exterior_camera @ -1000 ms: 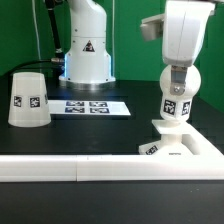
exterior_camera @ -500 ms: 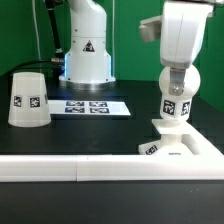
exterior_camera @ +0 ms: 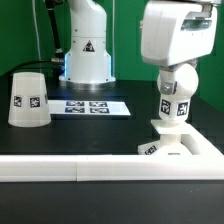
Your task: Assemble lamp
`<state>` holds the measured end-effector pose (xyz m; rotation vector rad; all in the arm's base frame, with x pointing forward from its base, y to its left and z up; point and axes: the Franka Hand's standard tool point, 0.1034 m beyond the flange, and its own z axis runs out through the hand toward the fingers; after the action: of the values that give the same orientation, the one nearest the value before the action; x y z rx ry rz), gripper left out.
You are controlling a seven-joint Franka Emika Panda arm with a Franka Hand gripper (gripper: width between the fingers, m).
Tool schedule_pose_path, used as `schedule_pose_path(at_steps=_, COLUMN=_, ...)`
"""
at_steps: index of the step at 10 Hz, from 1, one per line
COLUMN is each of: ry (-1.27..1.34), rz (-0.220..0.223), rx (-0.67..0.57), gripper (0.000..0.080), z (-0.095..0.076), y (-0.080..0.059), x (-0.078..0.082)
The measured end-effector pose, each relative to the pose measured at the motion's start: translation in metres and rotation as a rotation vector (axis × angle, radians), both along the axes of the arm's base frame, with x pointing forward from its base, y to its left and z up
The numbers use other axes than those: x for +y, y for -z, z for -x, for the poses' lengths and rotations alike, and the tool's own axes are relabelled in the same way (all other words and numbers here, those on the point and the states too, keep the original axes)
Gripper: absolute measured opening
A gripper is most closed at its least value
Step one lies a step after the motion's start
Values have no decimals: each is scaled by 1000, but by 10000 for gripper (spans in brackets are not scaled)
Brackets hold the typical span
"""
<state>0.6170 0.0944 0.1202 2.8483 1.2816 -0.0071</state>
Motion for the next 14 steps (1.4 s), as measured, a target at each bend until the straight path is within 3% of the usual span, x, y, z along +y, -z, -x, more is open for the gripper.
schedule_pose_path(at_steps=3, ry=219, rz=-22, rx=-62, gripper=579, z=0, y=0, x=2)
schedule_pose_path(at_steps=14, ry=1005, rz=-54, rx=-59, gripper=579, z=1, y=1, x=3)
